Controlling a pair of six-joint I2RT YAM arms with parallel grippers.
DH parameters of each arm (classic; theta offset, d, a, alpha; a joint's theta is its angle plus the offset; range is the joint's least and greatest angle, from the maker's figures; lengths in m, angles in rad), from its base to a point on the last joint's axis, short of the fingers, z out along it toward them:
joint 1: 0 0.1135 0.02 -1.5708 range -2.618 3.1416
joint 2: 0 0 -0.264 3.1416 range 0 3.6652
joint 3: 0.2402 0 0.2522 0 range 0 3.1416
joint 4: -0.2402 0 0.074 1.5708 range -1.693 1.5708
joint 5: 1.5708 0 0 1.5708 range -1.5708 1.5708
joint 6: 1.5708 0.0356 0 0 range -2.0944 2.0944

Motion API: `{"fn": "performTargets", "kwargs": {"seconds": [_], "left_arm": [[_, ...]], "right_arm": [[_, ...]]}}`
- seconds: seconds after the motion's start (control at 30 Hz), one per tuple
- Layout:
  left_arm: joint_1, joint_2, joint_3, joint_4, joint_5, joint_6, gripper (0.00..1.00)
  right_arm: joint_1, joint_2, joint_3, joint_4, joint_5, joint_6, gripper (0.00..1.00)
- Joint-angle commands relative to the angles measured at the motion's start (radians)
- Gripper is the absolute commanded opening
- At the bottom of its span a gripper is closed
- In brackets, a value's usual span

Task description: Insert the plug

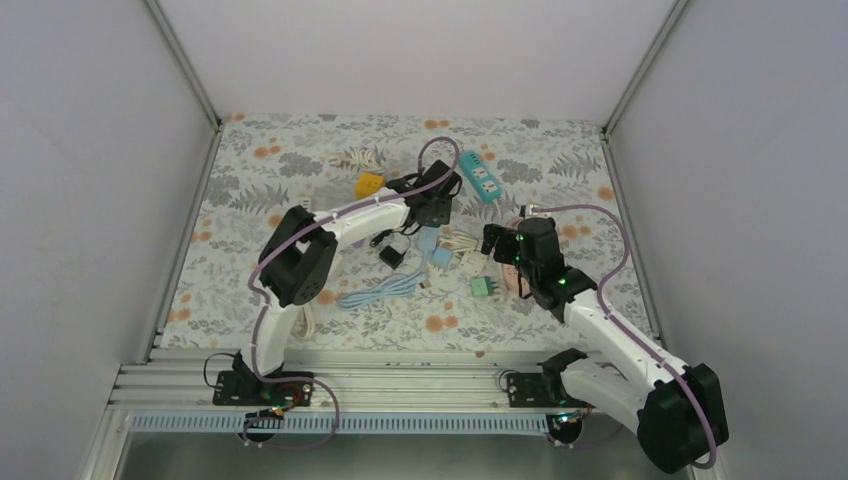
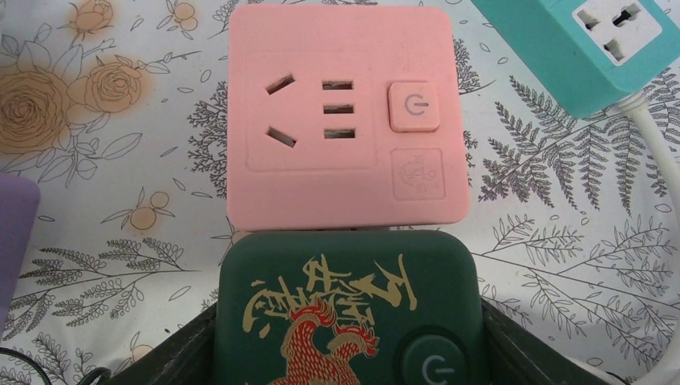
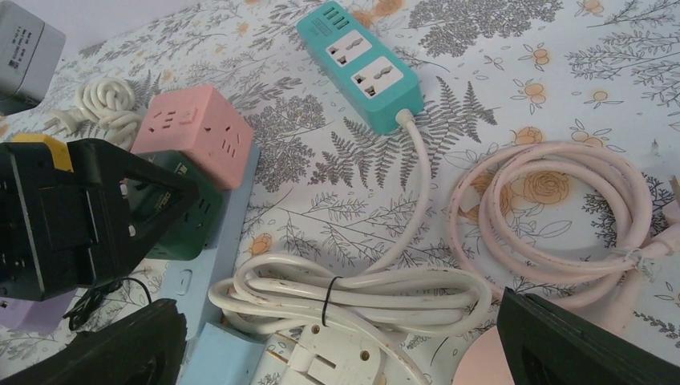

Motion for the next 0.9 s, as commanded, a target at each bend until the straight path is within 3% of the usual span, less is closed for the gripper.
{"fn": "performTargets", "kwargs": {"seconds": [0.0,0.3,0.5,0.73,0.87], "left_arm": [[-0.019,0.152,-0.104,-0.104,0.074,-0.017,0.59],[-0.084,0.040,-0.316,0.075,-0.068,-0.043,0.56],[-0.117,0.035,-0.319,0.102,-0.159,-0.044,0.56],[-0.079,0.083,-0.274,0.086,-0.013,-0.034,0.56],[-0.062,0.113,-0.244,0.027,-0.023,-0.045,0.56]], "right_arm": [[-0.010,-0.003,0.006,0.024,0.040,0.026,0.99],[-0.010,0.001,0.004,0.028,0.041,0.029,0.99],[-0.010,0.011,-0.001,0.035,0.028,0.038,0.99],[-0.010,0.005,0.007,0.027,0.026,0.035,0.99],[-0.011,-0.003,0.002,0.026,0.029,0.036,0.99]]}}
